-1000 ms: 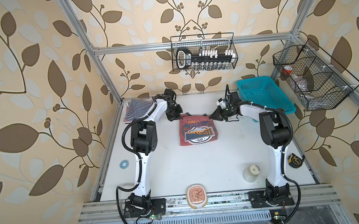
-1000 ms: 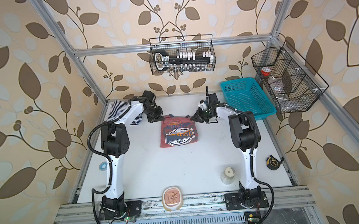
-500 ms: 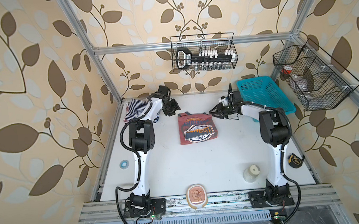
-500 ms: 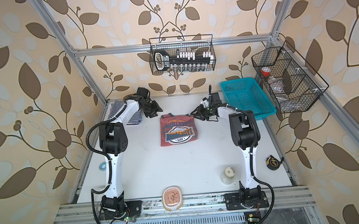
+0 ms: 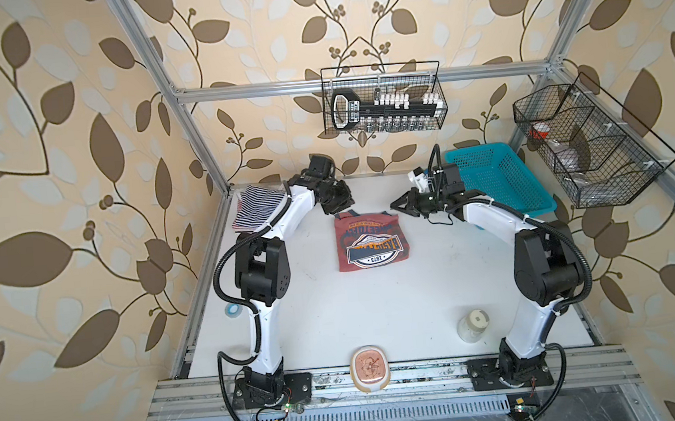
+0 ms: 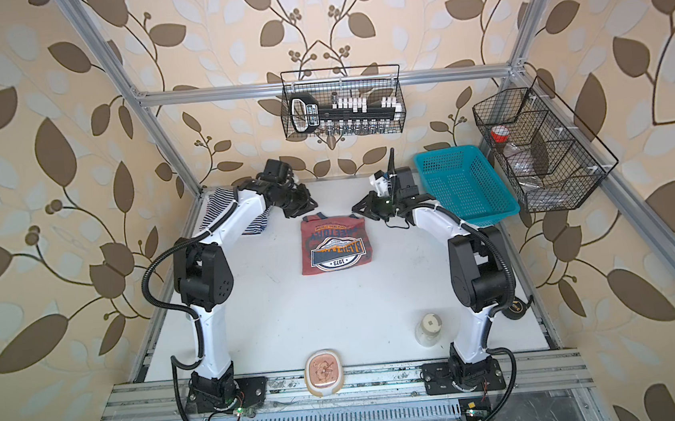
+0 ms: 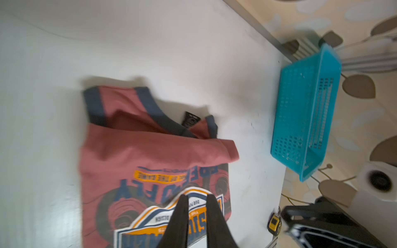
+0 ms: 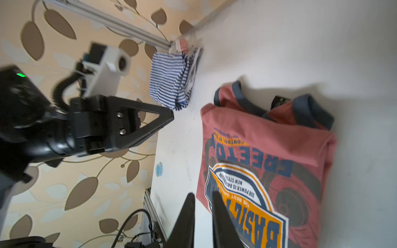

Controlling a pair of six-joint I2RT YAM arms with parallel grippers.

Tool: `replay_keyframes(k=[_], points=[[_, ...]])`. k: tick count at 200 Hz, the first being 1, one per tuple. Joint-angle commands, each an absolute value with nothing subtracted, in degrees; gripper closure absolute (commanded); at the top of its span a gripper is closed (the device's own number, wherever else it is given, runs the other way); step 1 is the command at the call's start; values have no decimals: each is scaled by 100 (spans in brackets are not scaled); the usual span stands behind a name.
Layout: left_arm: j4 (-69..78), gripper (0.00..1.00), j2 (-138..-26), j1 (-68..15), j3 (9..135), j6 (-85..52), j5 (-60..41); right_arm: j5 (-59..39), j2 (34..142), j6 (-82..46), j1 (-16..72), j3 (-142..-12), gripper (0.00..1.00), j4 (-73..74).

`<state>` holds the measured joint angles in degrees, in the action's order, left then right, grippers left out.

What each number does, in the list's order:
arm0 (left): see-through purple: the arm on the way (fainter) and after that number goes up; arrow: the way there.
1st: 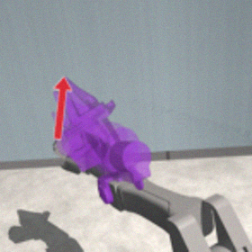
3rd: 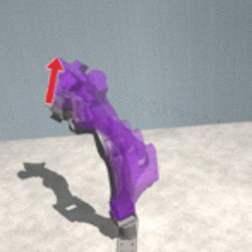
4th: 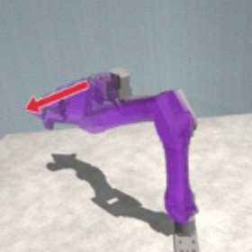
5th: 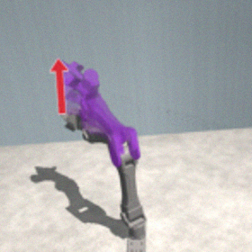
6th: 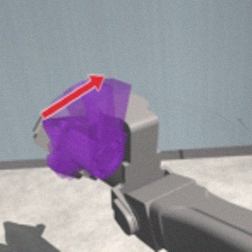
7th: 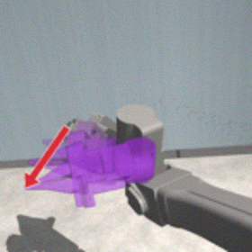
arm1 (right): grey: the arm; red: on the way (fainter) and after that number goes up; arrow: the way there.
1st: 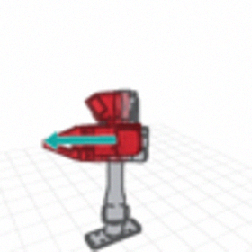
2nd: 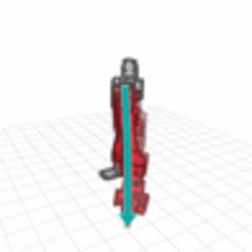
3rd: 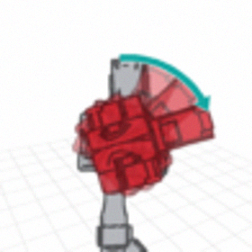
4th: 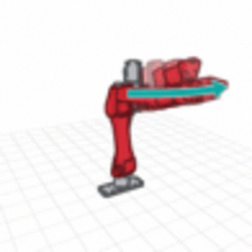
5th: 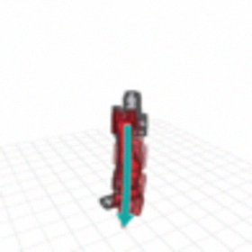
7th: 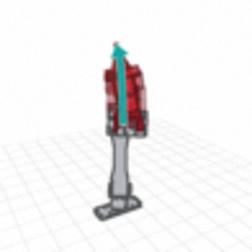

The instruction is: Fold and stack the tank tops

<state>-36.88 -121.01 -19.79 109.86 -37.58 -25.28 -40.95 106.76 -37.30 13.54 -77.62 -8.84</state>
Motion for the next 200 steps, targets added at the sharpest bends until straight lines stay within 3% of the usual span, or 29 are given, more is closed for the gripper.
replay_keyframes(k=[1,54,110,200], points=[[-3593,85,-12553,-2183,11158,-3813,-3007,-4148,11075,-3732,1556,-7528,93,-857],[-3502,83,-13428,-2189,11651,-3880,-3179,-3744,11713,-3066,1837,-7397,99,-1664],[-3351,83,-14190,-2180,12160,-4133,-3296,-3735,11690,-2986,1836,-6486,100,-1407],[-3790,78,-13054,-2143,12371,-3701,-2875,-4169,11248,-2989,1694,-7075,97,-1613]])
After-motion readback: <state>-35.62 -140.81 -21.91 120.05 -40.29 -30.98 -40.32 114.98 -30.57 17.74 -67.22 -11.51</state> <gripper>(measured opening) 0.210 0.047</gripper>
